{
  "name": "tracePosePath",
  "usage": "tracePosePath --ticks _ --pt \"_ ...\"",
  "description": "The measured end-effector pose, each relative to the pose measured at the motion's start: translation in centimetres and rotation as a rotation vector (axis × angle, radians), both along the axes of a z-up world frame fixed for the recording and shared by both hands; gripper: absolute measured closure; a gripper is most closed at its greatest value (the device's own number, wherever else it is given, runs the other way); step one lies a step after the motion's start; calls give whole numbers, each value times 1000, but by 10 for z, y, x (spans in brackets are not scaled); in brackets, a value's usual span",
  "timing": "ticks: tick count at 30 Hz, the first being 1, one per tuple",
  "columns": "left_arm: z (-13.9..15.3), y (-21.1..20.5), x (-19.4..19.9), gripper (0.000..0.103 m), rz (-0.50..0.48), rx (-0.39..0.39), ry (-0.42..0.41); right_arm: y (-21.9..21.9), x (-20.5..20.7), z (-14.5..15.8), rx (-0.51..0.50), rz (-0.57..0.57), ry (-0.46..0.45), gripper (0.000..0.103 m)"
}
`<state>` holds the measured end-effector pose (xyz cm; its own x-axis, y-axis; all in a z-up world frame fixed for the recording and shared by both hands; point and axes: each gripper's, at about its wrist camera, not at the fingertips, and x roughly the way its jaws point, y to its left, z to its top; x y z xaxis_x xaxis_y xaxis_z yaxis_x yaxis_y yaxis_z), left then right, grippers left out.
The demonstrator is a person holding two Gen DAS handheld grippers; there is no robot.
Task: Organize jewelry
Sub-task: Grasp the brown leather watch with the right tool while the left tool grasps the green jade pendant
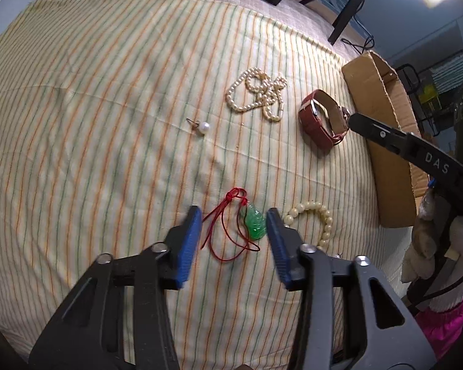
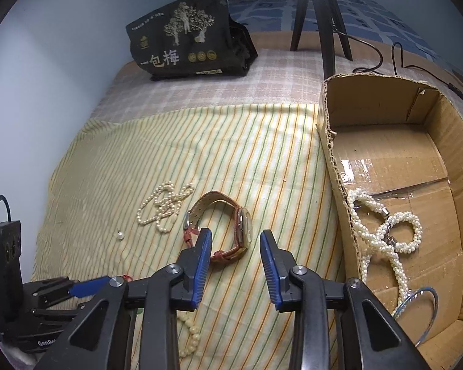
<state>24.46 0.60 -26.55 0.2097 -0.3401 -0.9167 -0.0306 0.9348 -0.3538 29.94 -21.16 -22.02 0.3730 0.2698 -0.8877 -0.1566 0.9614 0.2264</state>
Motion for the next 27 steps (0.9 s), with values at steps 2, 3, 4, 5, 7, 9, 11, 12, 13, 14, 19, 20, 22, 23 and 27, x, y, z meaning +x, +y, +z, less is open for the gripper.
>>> tracePosePath --ticks 2,3,4,5,7,9,11,12,13,14,19,20,22,23,27 --pt "-2 -5 2 62 -4 11 1 0 2 -1 0 0 1 72" --pt "-3 -8 3 62 -9 13 0 0 3 -1 0 0 0 72" --pt "-3 -9 4 62 -12 12 0 0 4 -1 1 0 0 72" --pt "-3 -12 6 62 -12 11 0 0 5 -1 1 0 1 72" --pt "-4 -17 8 62 -19 20 -1 1 6 -3 4 -3 3 72" --pt "-6 -26 11 62 -35 45 -6 2 9 -6 3 -5 7 72" --pt "-7 -36 12 62 -58 95 -21 3 10 -8 2 -6 11 72" --pt "-8 -42 11 63 -72 123 -31 4 11 -9 2 -7 14 73" --pt "-8 -48 11 63 -88 154 -44 4 12 -11 3 -7 16 73" --pt "-9 -51 10 64 -99 174 -53 5 13 -12 2 -8 17 73" --pt "-12 -60 9 77 -129 234 -93 7 15 -17 -5 -10 22 73" --pt "-12 -60 9 78 -129 237 -98 8 16 -18 -8 -11 24 73" --pt "-13 -62 9 80 -133 234 -104 10 17 -21 -17 -11 27 73" --pt "-13 -60 8 81 -136 233 -106 11 18 -23 -23 -10 29 73" --pt "-12 -57 7 94 -140 228 -114 17 20 -30 -70 1 34 77"
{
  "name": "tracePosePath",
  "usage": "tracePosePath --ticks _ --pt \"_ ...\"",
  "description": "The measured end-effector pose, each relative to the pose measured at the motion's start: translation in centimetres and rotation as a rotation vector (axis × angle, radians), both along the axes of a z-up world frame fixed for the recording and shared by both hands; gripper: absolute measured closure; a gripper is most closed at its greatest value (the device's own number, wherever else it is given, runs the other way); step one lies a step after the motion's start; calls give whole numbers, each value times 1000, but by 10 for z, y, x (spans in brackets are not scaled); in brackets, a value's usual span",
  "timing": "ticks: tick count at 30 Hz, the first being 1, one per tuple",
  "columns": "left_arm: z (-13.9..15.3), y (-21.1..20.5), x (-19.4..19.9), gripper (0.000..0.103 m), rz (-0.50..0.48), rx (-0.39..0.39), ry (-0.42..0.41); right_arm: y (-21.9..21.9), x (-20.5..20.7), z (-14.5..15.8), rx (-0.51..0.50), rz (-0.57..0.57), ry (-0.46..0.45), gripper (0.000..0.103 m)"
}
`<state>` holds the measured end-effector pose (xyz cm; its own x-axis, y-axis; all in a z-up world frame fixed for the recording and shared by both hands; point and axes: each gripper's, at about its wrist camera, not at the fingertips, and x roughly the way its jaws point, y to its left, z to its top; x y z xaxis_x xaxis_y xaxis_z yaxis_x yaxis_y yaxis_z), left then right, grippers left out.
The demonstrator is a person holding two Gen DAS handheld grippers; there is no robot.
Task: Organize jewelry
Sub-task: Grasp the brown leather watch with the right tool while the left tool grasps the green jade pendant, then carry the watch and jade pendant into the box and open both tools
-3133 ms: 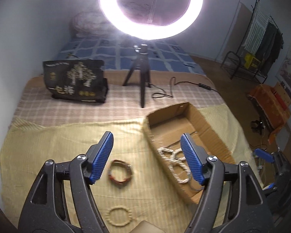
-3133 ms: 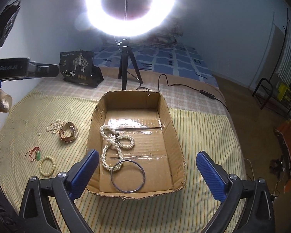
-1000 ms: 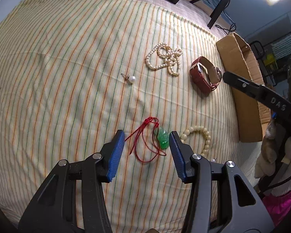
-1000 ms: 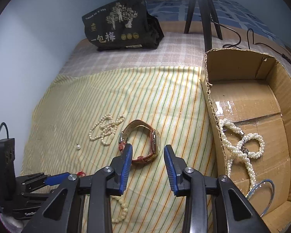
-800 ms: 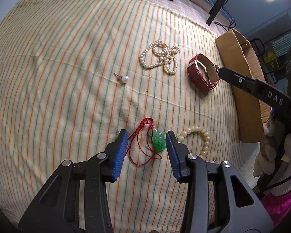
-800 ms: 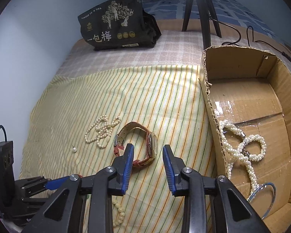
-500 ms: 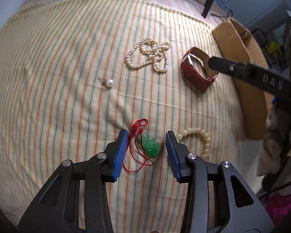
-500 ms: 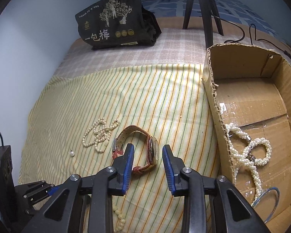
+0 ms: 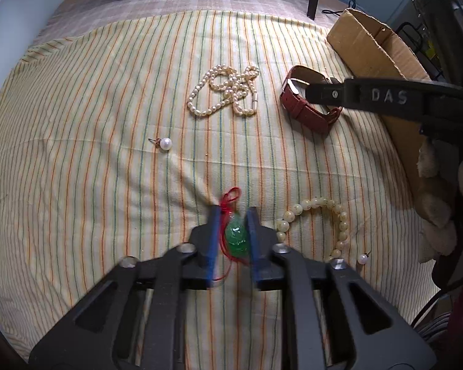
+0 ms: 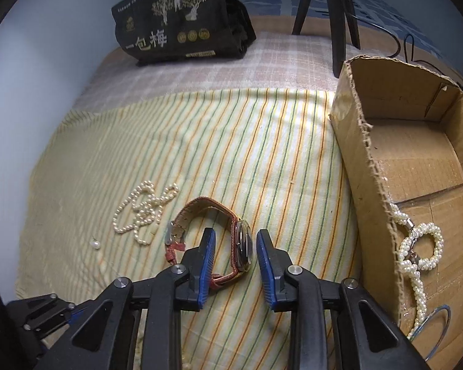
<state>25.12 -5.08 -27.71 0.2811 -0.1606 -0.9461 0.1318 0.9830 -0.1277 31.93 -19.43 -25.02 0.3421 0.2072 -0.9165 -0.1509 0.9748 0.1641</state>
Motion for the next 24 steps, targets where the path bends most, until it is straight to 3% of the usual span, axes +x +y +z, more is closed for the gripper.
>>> tracePosePath --ticks 5,13,24 --pt "2 17 -2 96 27 -58 21 3 -1 0 -50 12 -17 92" --pt "14 28 -7 97 49 -82 8 -5 -5 10 -17 -14 -40 93" --pt "56 46 -18 97 85 -144 -71 -14 -17 52 31 -27 -118 93"
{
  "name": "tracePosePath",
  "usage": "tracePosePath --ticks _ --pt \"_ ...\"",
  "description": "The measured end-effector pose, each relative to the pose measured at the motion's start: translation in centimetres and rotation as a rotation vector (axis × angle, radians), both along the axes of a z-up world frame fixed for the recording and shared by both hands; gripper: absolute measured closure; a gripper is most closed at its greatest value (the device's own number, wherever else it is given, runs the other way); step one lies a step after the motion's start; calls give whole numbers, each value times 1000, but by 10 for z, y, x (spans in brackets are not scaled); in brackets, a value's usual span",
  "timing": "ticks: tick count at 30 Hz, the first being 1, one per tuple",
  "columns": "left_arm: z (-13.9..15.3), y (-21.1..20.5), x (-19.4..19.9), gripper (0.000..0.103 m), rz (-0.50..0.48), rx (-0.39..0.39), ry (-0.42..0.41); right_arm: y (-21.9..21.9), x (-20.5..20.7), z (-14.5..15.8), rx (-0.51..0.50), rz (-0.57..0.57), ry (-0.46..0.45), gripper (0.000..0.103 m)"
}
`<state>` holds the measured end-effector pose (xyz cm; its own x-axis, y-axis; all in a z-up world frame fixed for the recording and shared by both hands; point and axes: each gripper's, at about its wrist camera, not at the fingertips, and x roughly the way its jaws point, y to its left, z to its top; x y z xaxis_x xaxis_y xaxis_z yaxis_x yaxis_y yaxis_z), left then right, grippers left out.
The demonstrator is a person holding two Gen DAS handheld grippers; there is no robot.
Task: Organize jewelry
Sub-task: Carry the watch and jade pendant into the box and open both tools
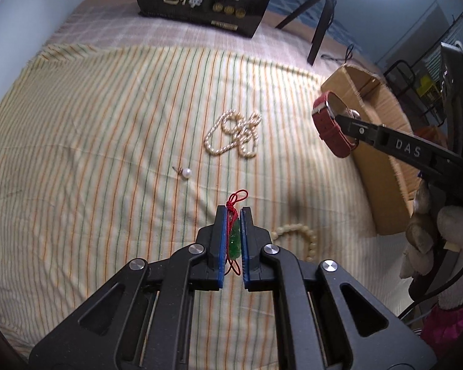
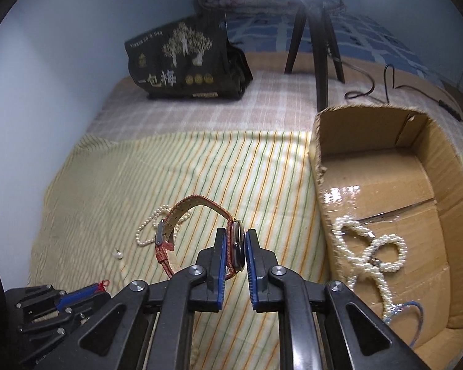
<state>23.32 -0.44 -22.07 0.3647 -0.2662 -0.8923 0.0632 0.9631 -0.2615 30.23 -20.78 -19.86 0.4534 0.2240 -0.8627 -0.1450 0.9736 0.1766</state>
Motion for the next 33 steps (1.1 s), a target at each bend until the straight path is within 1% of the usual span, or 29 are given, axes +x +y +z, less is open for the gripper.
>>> tracePosePath --ticks 10,17,24,33 --pt "37 -17 -9 97 -17 -51 -76 -35 -24 36 0 -28 -63 93" --pt "58 -40 -11 97 -47 -92 -116 -73 -36 58 2 -88 -117 93" --pt "69 -73 -8 97 -93 -120 -145 -118 -44 65 7 -174 -138 93" --pt "83 -121 -2 97 -158 -169 -163 -160 -45 68 2 -247 -150 93"
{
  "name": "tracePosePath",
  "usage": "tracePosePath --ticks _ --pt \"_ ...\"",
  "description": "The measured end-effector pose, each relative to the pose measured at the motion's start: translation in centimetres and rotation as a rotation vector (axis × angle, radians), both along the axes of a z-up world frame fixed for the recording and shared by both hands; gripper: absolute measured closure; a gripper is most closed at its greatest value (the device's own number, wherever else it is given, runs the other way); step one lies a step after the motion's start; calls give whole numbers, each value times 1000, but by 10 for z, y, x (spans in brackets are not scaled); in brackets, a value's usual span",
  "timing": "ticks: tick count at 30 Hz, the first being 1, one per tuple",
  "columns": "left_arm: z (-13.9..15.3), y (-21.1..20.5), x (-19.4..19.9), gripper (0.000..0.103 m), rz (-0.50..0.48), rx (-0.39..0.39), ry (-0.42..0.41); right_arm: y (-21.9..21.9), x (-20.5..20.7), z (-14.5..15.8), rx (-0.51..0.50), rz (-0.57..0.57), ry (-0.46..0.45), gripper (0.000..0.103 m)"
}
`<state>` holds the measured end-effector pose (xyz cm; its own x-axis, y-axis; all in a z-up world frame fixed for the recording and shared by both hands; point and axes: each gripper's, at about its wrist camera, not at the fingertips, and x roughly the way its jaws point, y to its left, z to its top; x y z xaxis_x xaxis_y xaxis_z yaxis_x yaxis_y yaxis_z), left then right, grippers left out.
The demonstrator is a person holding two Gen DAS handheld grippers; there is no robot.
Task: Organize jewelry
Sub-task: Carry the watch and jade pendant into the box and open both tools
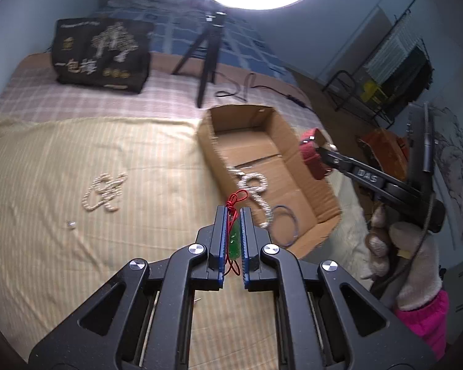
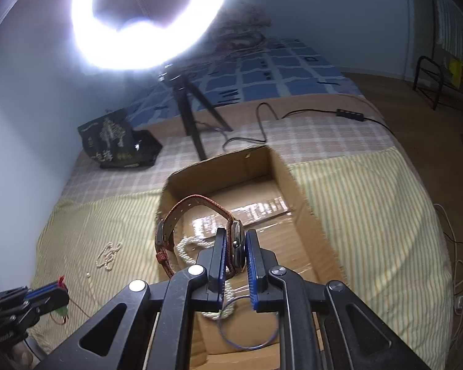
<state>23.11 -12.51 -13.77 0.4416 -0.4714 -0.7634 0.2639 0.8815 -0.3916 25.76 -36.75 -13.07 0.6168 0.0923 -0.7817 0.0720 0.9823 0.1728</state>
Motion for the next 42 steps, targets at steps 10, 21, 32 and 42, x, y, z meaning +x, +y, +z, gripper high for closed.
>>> tracePosePath --ticks 10,21,32,42 --pt "-2 -56 10 97 -74 -29 6 -16 15 -4 -56 -38 0 93" --pt "-16 -85 18 97 -100 4 9 -21 31 -22 -59 -42 34 93" --pt "-23 -102 18 97 -121 82 -35 -24 37 -35 -50 -39 63 93" --pt "-22 -106 16 76 -130 121 -63 -22 35 -29 -43 -43 38 43"
